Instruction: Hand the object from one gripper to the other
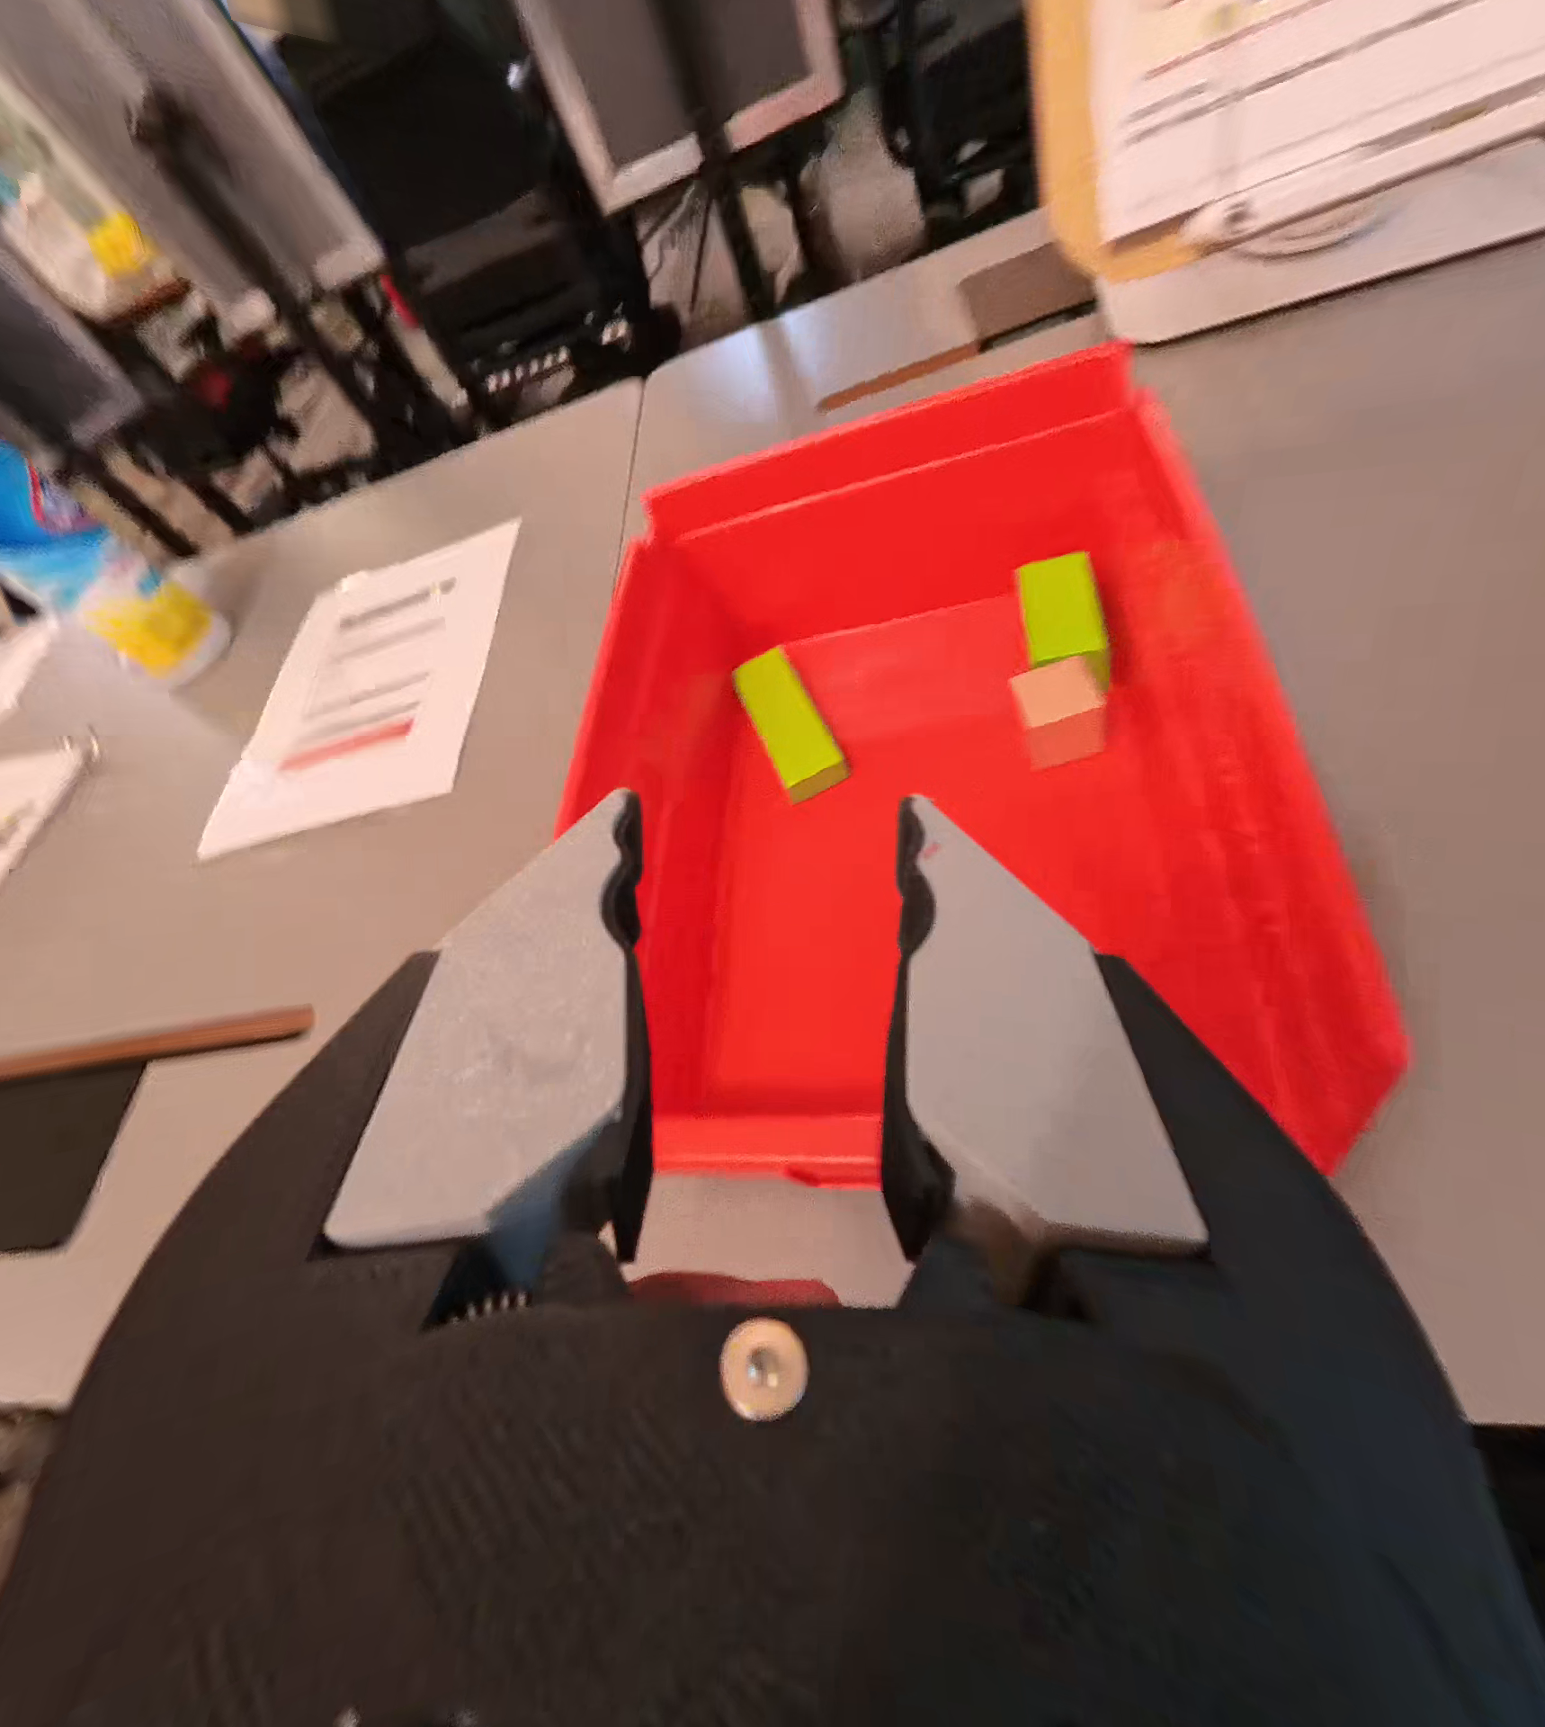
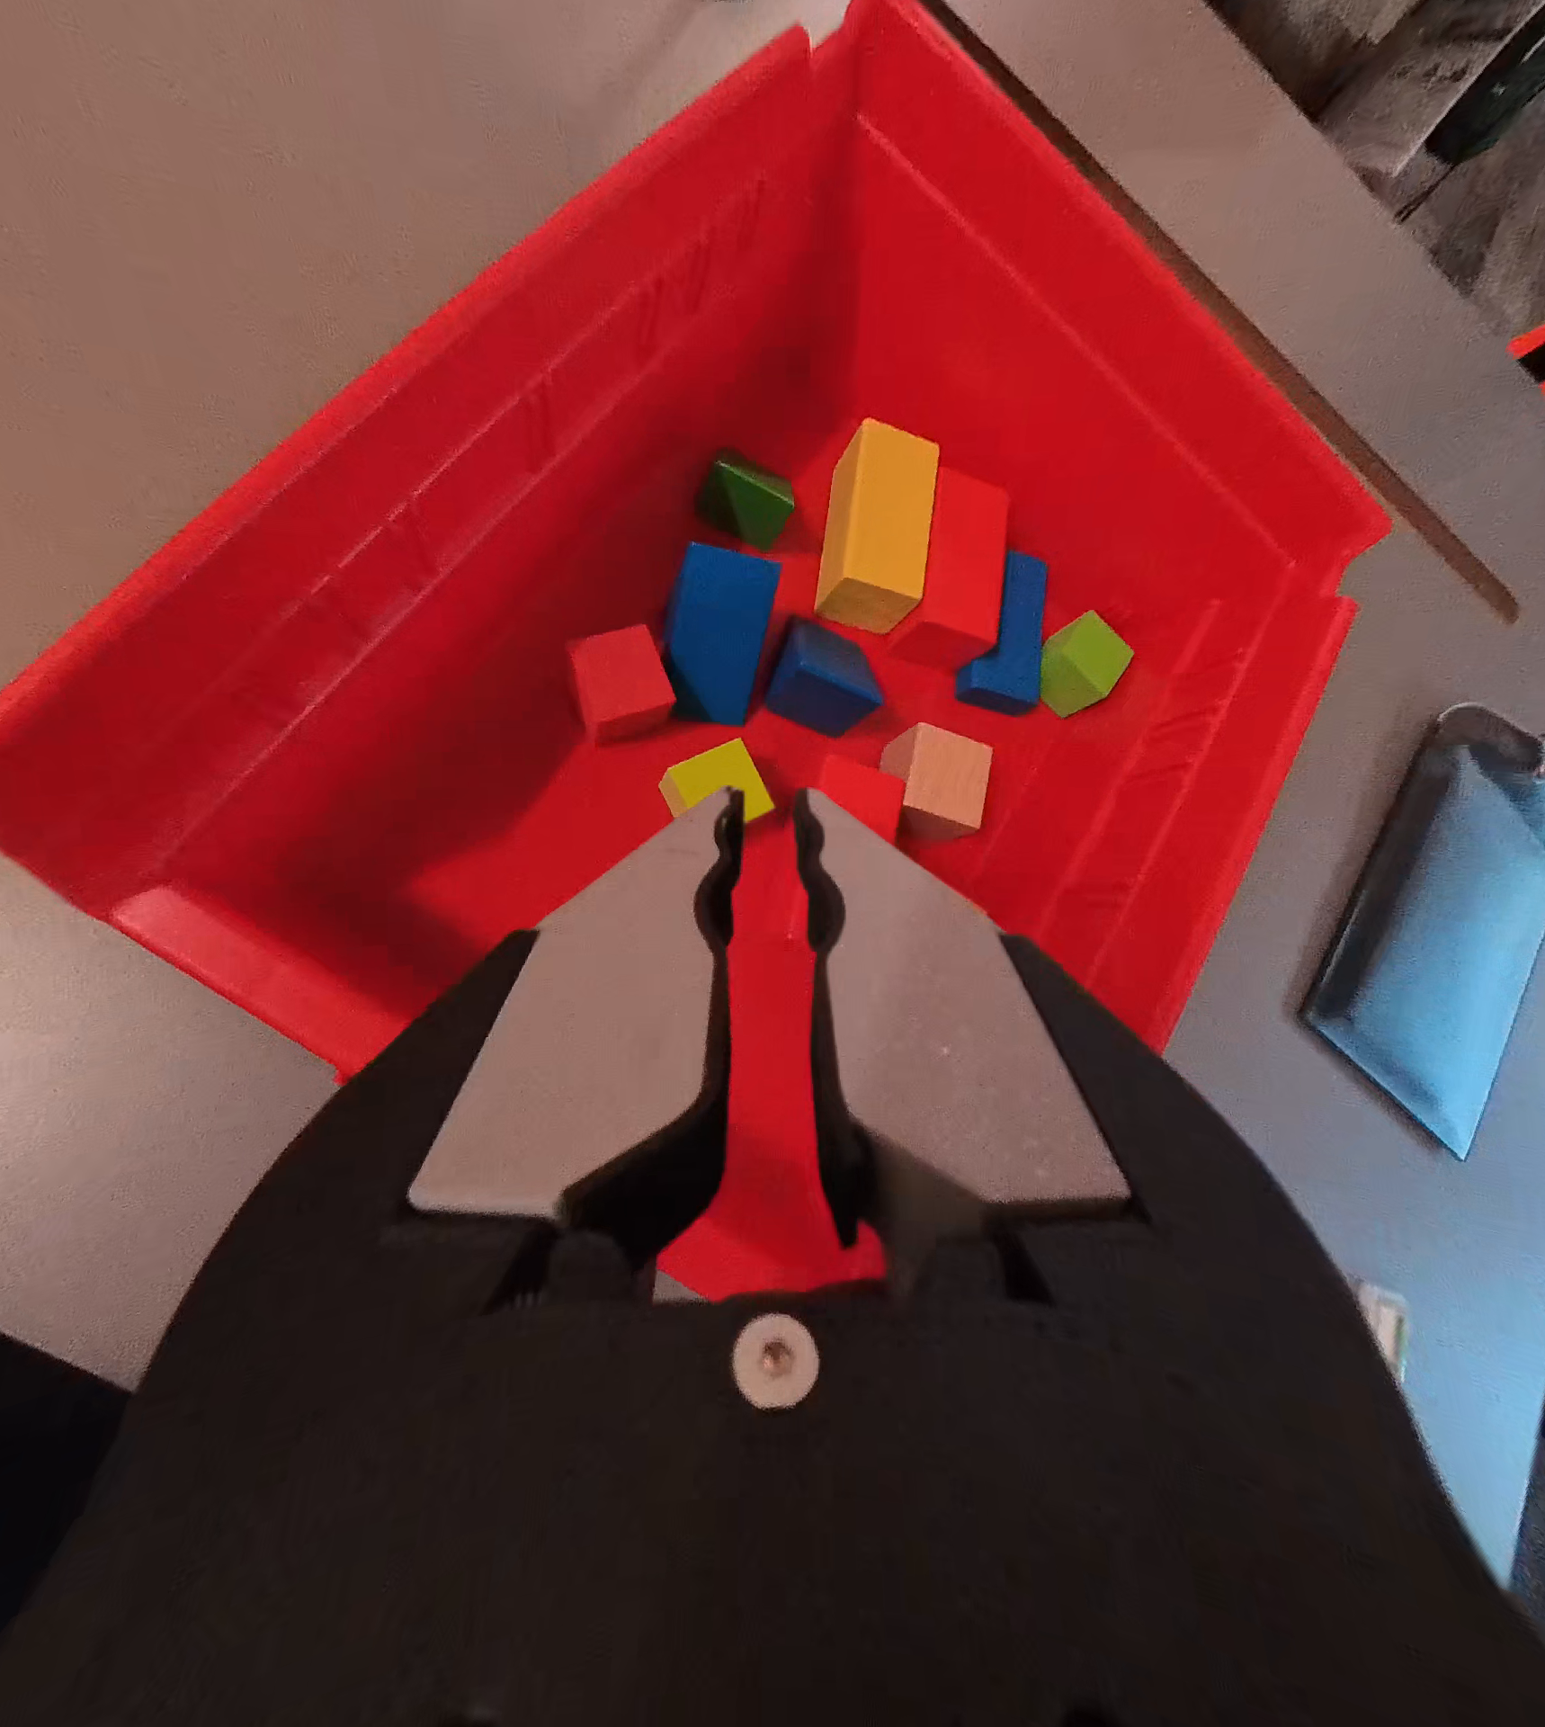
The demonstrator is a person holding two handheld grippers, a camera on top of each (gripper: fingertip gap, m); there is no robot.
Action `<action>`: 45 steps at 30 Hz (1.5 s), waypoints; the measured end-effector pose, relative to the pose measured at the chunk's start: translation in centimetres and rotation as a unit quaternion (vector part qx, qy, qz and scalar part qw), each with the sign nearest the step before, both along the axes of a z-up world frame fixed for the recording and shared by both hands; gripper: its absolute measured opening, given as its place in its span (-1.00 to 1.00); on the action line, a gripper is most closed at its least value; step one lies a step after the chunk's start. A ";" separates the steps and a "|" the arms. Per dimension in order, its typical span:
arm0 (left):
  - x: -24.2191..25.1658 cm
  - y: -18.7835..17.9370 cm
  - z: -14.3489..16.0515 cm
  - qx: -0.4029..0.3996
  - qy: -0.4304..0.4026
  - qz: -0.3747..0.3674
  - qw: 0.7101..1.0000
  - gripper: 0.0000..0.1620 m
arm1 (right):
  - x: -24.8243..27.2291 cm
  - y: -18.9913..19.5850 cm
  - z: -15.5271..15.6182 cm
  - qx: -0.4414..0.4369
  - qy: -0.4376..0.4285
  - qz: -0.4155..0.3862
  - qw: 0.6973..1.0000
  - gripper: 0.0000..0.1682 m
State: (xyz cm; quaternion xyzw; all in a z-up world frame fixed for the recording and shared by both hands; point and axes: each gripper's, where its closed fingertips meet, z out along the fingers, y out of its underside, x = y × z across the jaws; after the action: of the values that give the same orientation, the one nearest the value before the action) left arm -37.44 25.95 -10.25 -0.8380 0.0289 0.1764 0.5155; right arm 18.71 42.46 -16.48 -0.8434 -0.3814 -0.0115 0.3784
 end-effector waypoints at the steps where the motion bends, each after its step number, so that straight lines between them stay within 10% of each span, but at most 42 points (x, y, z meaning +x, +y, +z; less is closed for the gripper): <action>1: -1.0 0.1 -0.5 -0.005 -0.028 0.008 1.000 -0.28 | -0.2 0.0 0.1 0.005 0.003 0.006 1.000 -0.89; 17: -5.3 13.4 -15.1 -0.296 -0.123 0.049 0.946 -0.24 | -1.8 -0.8 -1.1 0.005 -0.033 0.047 0.998 -0.85; 32: -6.0 13.7 -15.6 -0.279 -0.175 0.047 0.943 -0.59 | -0.9 -1.1 0.1 0.026 -0.034 0.053 0.998 -0.85; 45: -3.4 12.5 -12.1 -0.273 0.008 -0.040 0.961 -0.60 | -2.1 -2.3 1.2 0.042 -0.020 0.073 0.996 -0.85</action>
State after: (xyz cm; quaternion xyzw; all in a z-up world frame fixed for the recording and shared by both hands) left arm -40.81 38.45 -22.35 -0.9438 0.1132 0.1475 0.2732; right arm 16.61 40.21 -15.24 -0.7962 -0.4488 -0.0160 0.4055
